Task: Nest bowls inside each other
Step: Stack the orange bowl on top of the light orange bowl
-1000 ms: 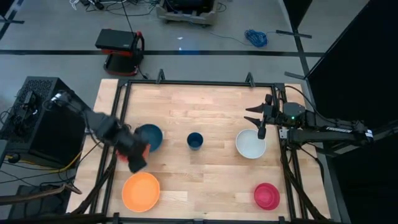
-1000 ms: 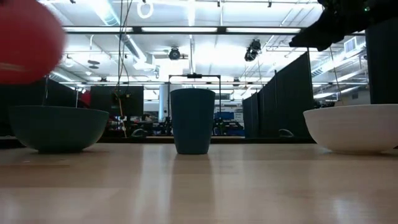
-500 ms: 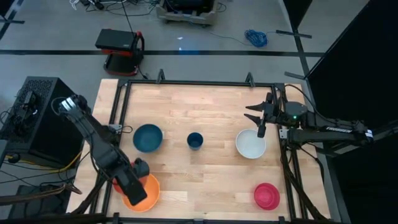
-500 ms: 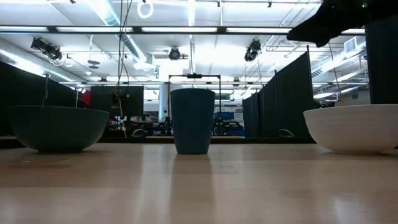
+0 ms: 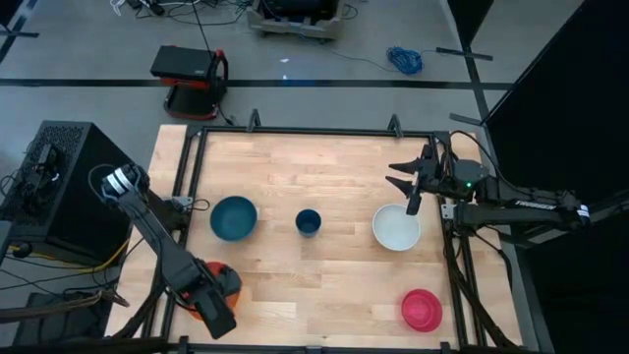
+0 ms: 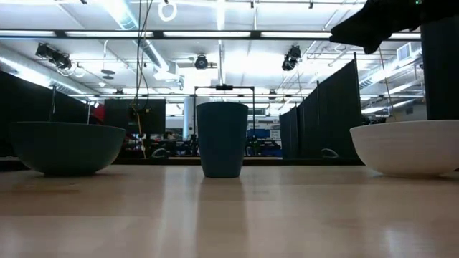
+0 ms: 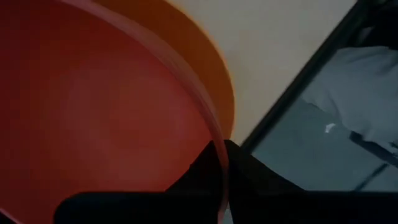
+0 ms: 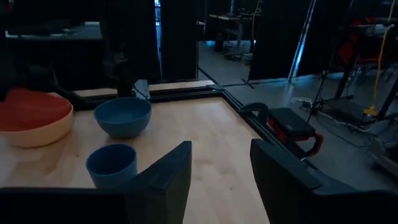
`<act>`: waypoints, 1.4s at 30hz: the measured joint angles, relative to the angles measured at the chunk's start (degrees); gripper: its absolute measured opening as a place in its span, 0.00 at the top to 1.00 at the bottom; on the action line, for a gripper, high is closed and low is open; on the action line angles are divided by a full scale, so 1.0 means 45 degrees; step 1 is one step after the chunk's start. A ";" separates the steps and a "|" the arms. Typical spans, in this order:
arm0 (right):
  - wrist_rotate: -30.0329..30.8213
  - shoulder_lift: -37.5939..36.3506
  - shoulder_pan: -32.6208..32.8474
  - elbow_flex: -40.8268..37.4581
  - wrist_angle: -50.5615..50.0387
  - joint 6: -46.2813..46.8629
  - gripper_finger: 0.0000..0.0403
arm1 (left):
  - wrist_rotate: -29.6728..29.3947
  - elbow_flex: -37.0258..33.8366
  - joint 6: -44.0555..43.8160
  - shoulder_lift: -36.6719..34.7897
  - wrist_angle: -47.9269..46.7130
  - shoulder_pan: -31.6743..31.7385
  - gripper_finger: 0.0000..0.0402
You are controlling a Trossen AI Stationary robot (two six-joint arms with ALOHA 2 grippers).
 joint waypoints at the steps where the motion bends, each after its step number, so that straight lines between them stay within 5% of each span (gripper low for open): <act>1: -0.0003 -0.0002 0.0000 0.0000 0.0002 0.0000 0.61 | -0.0151 0.0000 0.0099 0.0109 -0.0001 0.0002 1.00; 28: -0.0824 0.0002 0.0000 0.0000 -0.0359 0.0848 0.61 | -0.1326 0.1529 -0.0390 0.1293 -0.2725 0.0039 0.99; 42: -0.0853 0.0003 0.0003 0.0000 -0.0588 0.0788 0.53 | -0.1849 0.1617 -0.0359 0.1293 -0.3941 0.0039 0.86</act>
